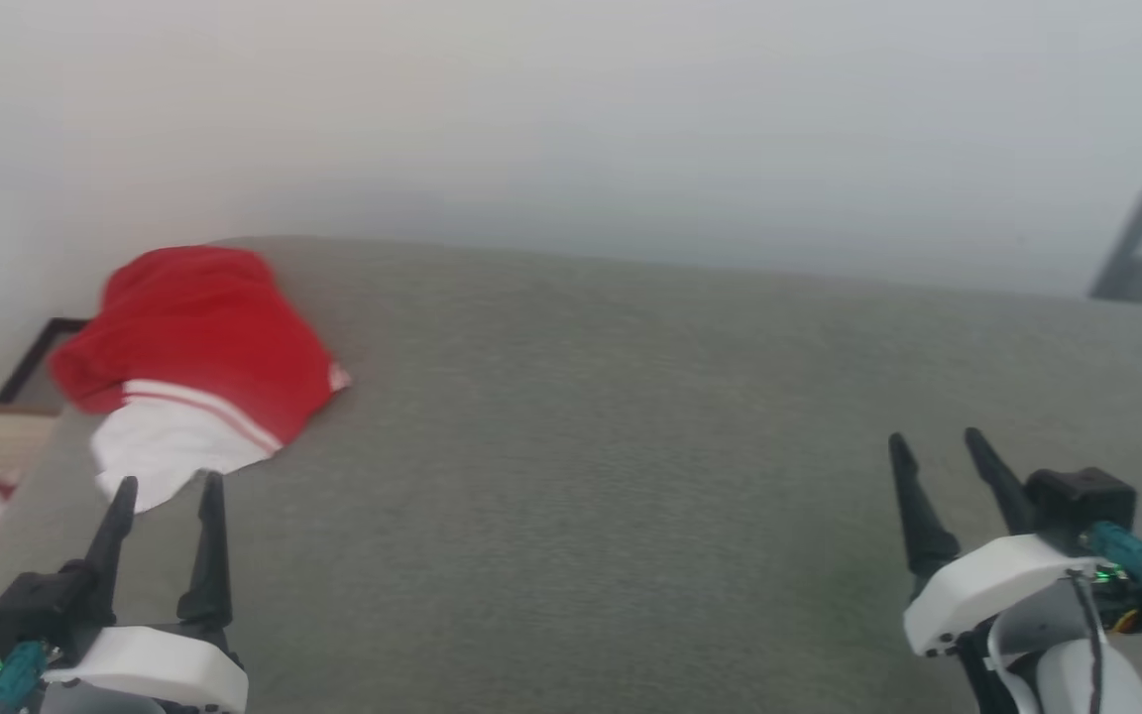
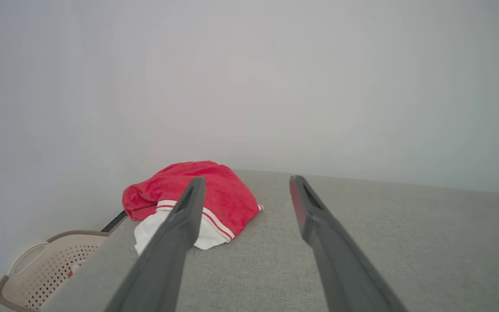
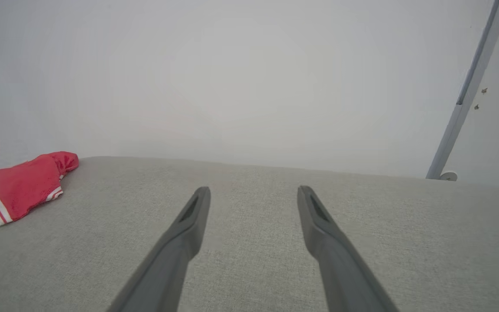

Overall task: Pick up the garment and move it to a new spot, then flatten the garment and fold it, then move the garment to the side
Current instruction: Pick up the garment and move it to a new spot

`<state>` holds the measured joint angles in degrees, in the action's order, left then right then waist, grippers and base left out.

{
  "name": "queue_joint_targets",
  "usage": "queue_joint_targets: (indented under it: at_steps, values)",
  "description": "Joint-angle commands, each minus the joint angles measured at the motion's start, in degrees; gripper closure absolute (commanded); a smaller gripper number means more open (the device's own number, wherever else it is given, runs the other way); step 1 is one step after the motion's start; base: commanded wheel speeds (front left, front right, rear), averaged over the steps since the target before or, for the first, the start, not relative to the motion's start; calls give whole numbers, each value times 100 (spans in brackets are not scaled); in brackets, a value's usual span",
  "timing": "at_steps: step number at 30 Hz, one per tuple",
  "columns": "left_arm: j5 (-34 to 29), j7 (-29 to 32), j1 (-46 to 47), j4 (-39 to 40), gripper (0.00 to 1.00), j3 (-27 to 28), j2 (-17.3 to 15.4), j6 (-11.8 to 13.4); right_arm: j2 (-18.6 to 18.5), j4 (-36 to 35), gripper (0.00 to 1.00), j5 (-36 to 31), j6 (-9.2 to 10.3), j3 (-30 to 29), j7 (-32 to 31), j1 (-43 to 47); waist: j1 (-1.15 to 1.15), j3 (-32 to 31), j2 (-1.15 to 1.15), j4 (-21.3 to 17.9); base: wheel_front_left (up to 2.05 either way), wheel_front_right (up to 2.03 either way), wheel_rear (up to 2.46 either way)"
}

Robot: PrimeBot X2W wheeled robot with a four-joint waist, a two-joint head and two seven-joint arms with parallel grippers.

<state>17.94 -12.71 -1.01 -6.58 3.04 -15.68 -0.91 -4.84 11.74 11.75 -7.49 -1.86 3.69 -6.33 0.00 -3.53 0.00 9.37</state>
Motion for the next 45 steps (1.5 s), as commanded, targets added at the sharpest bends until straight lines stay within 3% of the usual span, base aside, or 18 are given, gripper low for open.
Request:
queue_joint_targets:
  at_steps: [1,12,20,24,32,45]
  values:
    - [20,15,-33,48,0,28,-26,38,-2,26,0,35,0,66,-1,-33,0,-107,0,282,0,0,0]
    - [105,252,-259,357,0,143,-66,277,2,204,0,205,1,597,37,-178,0,-250,0,1046,0,0,0]
    - [403,415,-333,531,0,237,53,297,-50,235,0,248,1,691,59,-213,0,-198,0,1244,0,0,0]
    - [502,524,-155,490,0,234,27,281,-104,157,0,215,1,674,-8,-263,0,-42,0,1195,0,0,0]
    - [708,667,825,72,0,177,-190,5,-295,-213,0,70,1,571,-219,-580,0,609,0,868,0,0,0]
    - [1226,1092,3058,-1814,0,205,-736,-423,-561,-857,0,-113,1,483,-563,-1176,0,1797,0,221,0,0,0]
